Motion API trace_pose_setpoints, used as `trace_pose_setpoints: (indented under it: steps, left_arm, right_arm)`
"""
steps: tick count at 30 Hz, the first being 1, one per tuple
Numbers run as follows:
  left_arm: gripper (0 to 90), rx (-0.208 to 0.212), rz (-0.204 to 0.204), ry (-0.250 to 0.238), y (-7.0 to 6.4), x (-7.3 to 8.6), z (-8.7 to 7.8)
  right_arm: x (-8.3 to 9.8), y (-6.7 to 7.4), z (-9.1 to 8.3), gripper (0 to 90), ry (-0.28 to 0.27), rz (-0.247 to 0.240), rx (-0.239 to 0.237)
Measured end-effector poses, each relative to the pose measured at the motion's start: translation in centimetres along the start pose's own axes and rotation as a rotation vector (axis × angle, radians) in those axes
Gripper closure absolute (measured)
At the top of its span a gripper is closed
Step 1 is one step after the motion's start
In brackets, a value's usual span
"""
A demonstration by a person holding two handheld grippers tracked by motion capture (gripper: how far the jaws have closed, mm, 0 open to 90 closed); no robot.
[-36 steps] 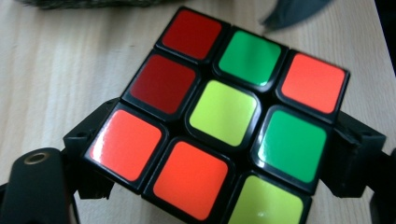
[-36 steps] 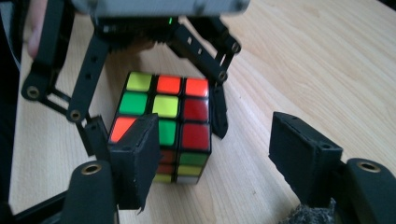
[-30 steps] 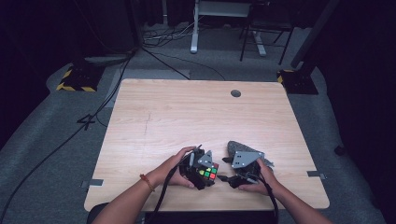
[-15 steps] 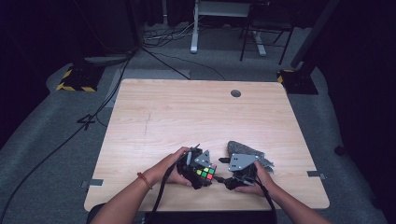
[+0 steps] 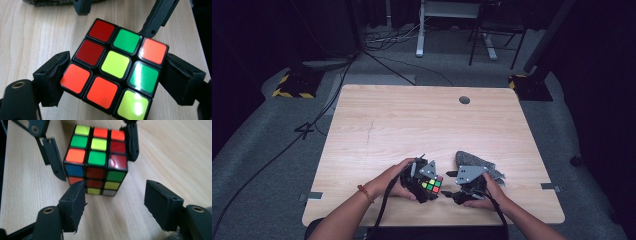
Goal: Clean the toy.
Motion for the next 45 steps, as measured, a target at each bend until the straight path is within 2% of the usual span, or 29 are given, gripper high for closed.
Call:
trace_pose_setpoints:
  steps: [4,7,11,14,16,17,20,24,26,30,32,34,35,40,45]
  left_arm:
    - [16.2,-0.021,0.03,0.027,-0.6,0.1,0.1]
    - [16.0,-0.032,0.039,0.041,-0.6,0.2,0.1]
    - [16.9,-0.004,0.059,0.058,-0.6,0.3,0.0]
    - [17.6,0.005,0.053,0.06,-0.4,0.4,-0.2]
    - [18.0,0.012,0.025,0.043,-0.2,0.6,-0.3]
    - [18.0,0.017,0.005,0.03,-0.1,0.7,-0.3]
    - [17.3,0.005,-0.017,0.046,0.1,0.9,0.0]
    - [18.9,-0.003,-0.003,0.045,0.1,0.8,0.3]
    - [19.7,0.006,-0.011,0.034,0.0,0.8,0.3]
    - [18.5,0.009,-0.007,0.041,-0.2,0.6,0.5]
    - [15.6,0.007,-0.002,0.055,-0.2,0.7,0.8]
    - [14.8,0.007,-0.006,0.049,-0.1,0.8,0.7]
    - [15.0,0.011,-0.019,0.044,-0.1,0.9,0.7]
    - [13.7,-0.001,-0.028,0.04,0.3,1.1,0.7]
    - [12.3,0.022,-0.065,0.044,0.6,1.8,0.8]
  right_arm:
    - [0.0,0.5,0.7,31.5,0.024,-0.024,-0.006]
    - [-0.3,0.4,0.3,32.1,-0.018,-0.002,-0.01]
    - [-0.5,0.6,0.5,31.5,-0.006,-0.02,0.003]
    - [-0.6,0.7,0.6,31.5,-0.009,-0.025,0.005]
    - [-0.6,0.6,0.5,31.6,-0.018,-0.019,0.009]
    - [-0.7,0.5,0.4,31.9,-0.03,-0.011,0.017]
    - [-1.1,0.2,-0.2,33.6,-0.085,0.003,0.03]
    - [-1.9,0.1,-0.9,34.2,-0.128,0.012,0.034]
    - [-2.2,0.1,-1.1,34.1,-0.128,-0.012,0.045]
    - [-2.8,-0.2,-1.4,36.1,-0.145,-0.013,0.056]
    - [-2.9,-0.4,-1.1,35.8,-0.14,-0.003,0.039]
    - [-3.0,-0.5,-0.9,35.8,-0.136,0.004,0.025]
    - [-3.0,-0.5,-0.8,35.9,-0.135,0.0,0.025]
    - [-3.7,-0.5,-0.5,36.2,-0.113,-0.024,0.017]
    - [-5.0,-0.7,0.3,35.3,-0.087,-0.022,0.003]
Point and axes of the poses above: each handheld gripper's, and its own axes: z roughly forward along the jaws, x roughly out of its underside, y roughly to its left, the point moved 4 cm from there along z, roughly forward along the jaws, and after that the axes turned 1 degree about -x, right-handed, at the moved point
